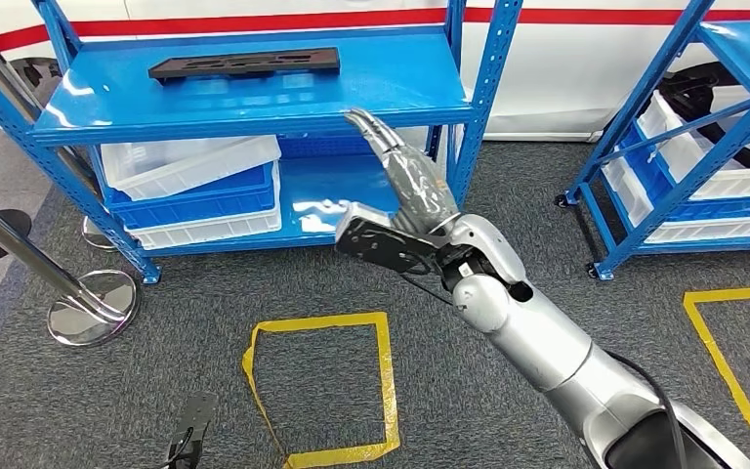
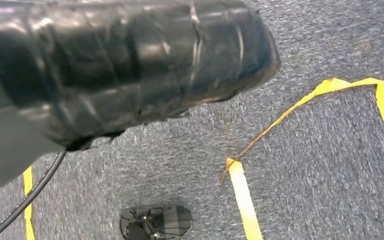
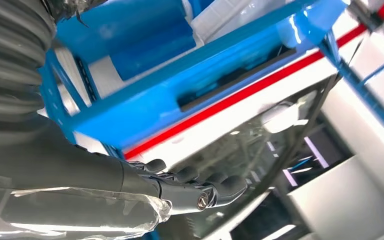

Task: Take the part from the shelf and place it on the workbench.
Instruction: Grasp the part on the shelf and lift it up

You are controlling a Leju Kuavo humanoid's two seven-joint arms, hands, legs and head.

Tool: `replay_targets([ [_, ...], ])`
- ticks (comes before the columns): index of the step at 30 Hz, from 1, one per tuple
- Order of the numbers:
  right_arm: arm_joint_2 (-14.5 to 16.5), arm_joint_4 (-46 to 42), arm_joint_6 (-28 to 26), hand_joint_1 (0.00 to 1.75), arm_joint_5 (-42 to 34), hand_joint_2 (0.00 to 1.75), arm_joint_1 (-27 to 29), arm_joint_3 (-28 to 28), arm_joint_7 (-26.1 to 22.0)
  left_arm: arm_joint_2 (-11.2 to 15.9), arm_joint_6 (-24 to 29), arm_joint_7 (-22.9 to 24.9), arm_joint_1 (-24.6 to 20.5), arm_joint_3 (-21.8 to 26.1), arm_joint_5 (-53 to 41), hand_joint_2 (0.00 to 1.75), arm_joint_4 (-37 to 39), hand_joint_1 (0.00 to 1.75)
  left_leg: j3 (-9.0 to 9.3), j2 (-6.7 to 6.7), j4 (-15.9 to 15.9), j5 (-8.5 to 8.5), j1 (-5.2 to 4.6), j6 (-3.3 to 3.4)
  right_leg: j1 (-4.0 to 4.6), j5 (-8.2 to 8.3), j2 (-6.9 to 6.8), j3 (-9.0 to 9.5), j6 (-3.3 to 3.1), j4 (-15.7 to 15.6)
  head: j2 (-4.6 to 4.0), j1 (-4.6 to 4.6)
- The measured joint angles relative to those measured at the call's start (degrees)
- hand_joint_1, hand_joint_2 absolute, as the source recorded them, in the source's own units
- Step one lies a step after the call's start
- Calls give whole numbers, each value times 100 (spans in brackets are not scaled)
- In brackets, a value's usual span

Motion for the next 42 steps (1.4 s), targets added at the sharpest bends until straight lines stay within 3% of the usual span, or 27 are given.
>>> replay_targets([
  [17, 524, -268, 1746, 0, 1973, 175, -950, 1484, 399, -1, 0, 63, -125, -653, -474, 0, 0, 0, -36, -11, 40, -7, -30, 13, -12, 6, -12, -17, 9, -9, 0, -1],
  [21, 630, -287, 2076, 0, 2248, 0, -1038, 1814, 503, -10, -6, 92, -194, -818, -596, 0, 0, 0, 5, -13, -67, 43, 15, 67, -12, -59, -3, -45, 57, 64, 0, 2],
  [22, 641, -289, 2117, 0, 2270, 0, -1040, 1839, 532, -18, -12, 99, -204, -854, -615, 0, 0, 0, 24, -12, -106, 62, 35, 81, -13, -169, 9, -154, 74, 284, 0, 7],
  [24, 649, -276, 2170, 0, 2202, 0, -1034, 1905, 611, -33, -40, 118, -219, -934, -636, 0, 0, 0, 40, -12, -136, 77, 47, 92, -26, -446, 28, -566, 98, 1026, 0, 14],
  [25, 648, -255, 2177, 0, 2105, 0, -1018, 1940, 645, -35, -67, 132, -226, -974, -632, 0, 0, 0, 40, -15, -133, 73, 47, 93, -31, -516, 30, -790, 103, 1373, 0, 15],
  [26, 645, -226, 2175, 0, 1960, 0, -990, 1976, 688, -36, -102, 146, -230, -1008, -618, 0, 0, 0, 45, -23, -127, 63, 47, 90, -37, -462, 31, -940, 103, 1532, 0, 15],
  [27, 643, -194, 2169, 0, 1801, 0, -961, 2003, 732, -36, -146, 159, -235, -1035, -596, 0, 0, 0, 54, -37, -117, 46, 48, 84, -42, -296, 32, -995, 97, 1479, 0, 15],
  [29, 642, -137, 2159, 0, 1486, 0, -918, 2034, 843, -36, -239, 171, -244, -1079, -520, 0, 0, 0, 82, -76, -79, -11, 52, 58, -54, 201, 51, -846, 67, 870, 0, 15],
  [31, 644, -75, 2153, 0, 1273, 0, -907, 2053, 984, -35, -325, 158, -256, -1110, -392, 0, 2, 0, 57, -103, -35, -53, 52, 9, -37, 460, 107, -666, 26, 344, 0, 9],
  [35, 649, 47, 2096, 0, 1121, 0, -861, 2061, 1267, -24, -485, 15, -235, -1108, 88, 0, 6, 0, -50, -107, 1, -65, 80, -111, -4, 415, 145, -612, -78, 112, 0, 1],
  [37, 654, 108, 2028, 0, 1107, 0, -840, 2062, 1363, -11, -544, -56, -226, -1087, 275, 0, 8, 0, -173, -76, 271, -210, 87, -169, -24, 414, 130, -557, -129, 60, 0, -14],
  [40, 664, 194, 1941, 0, 1088, 0, -793, 2063, 1450, 1, -575, -115, -216, -1064, 380, 0, 12, 0, -810, -45, 1382, -565, 92, -221, -10, 389, 101, -512, -184, 53, 0, -31],
  [41, 667, 224, 1920, 0, 1073, 0, -764, 2063, 1472, 10, -564, -129, -203, -1060, 392, 0, 15, 0, -998, -43, 1639, -579, 93, -225, -1, 377, 97, -501, -198, 60, 0, -30],
  [42, 668, 250, 1898, 0, 1058, 0, -738, 2063, 1487, 21, -542, -143, -189, -1057, 392, 0, 18, 0, -1078, -42, 1671, -481, 93, -220, 5, 363, 96, -488, -208, 70, 0, -31],
])
